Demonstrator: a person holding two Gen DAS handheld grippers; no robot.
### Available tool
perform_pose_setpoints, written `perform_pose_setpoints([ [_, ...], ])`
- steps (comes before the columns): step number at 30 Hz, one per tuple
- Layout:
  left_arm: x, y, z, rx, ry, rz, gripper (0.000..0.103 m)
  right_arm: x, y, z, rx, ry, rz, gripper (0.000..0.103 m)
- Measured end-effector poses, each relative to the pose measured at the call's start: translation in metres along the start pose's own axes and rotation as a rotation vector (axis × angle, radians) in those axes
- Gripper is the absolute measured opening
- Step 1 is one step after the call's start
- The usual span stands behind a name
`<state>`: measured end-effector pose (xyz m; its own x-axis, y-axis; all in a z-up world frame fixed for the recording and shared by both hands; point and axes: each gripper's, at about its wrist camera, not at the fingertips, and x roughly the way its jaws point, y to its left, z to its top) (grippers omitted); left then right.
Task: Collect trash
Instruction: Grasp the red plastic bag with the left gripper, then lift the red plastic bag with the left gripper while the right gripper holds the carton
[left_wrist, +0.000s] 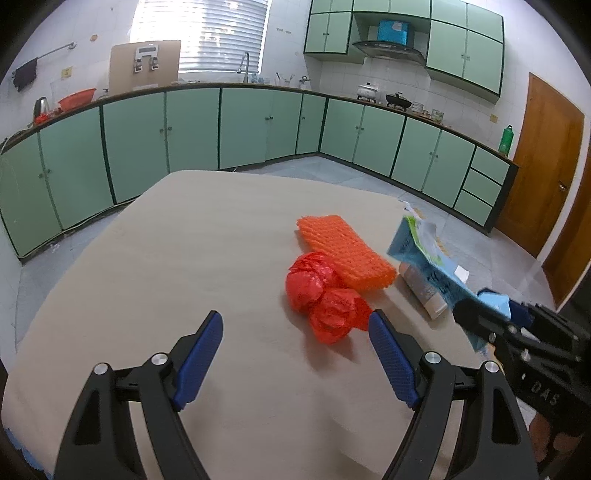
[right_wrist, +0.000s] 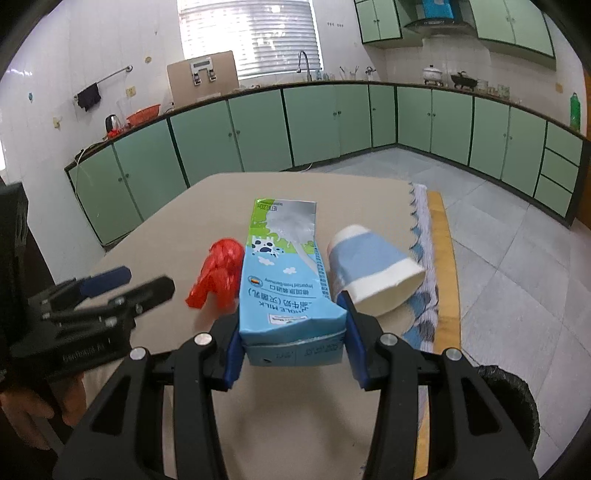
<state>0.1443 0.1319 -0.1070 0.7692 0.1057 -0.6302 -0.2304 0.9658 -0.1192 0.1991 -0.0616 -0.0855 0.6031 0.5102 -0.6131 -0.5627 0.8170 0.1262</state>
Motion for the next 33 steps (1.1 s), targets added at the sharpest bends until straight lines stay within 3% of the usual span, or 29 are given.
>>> perform_pose_setpoints([
  [10, 0.030, -0.019, 0.010, 0.025, 0.033, 0.002, 0.077, 0.008, -0.014, 0.014, 0.023, -0.021, -0.006, 0.044],
  [12, 0.037, -0.021, 0.010, 0.027, 0.052, -0.009, 0.054, 0.009, -0.015, 0.013, 0.024, -0.019, -0.007, 0.044],
  [13, 0.041, -0.021, 0.010, 0.026, 0.063, -0.016, 0.049, 0.010, -0.016, 0.012, 0.025, -0.017, -0.008, 0.044],
  [15, 0.046, -0.022, 0.009, 0.019, 0.088, -0.037, 0.022, 0.011, -0.016, 0.010, 0.028, -0.014, -0.007, 0.044],
  [18, 0.048, -0.019, 0.005, 0.006, 0.100, -0.047, 0.010, 0.011, -0.018, 0.009, 0.035, -0.011, -0.003, 0.044],
  [21, 0.041, -0.017, 0.005, -0.004, 0.083, -0.043, 0.004, 0.010, -0.018, 0.011, 0.035, -0.014, 0.001, 0.044],
  [33, -0.006, -0.008, 0.018, -0.028, -0.021, -0.013, 0.003, -0.014, -0.008, 0.018, 0.027, -0.064, 0.007, 0.044],
])
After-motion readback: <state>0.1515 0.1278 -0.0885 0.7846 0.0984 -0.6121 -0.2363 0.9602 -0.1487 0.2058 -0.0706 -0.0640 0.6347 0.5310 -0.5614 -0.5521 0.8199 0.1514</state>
